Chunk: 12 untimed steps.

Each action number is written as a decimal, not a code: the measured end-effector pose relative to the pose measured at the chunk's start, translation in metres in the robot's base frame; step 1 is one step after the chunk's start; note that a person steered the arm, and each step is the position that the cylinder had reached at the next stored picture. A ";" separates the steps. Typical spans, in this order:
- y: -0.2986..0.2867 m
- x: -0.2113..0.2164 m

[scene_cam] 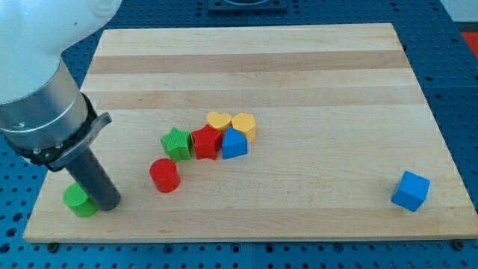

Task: Move the red circle to right top of the green circle

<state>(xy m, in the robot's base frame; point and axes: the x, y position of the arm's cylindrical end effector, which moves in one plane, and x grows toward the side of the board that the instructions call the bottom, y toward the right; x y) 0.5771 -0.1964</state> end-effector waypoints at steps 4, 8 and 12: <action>0.154 -0.018; 0.092 -0.055; 0.080 -0.037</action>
<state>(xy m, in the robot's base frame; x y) 0.5397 -0.1169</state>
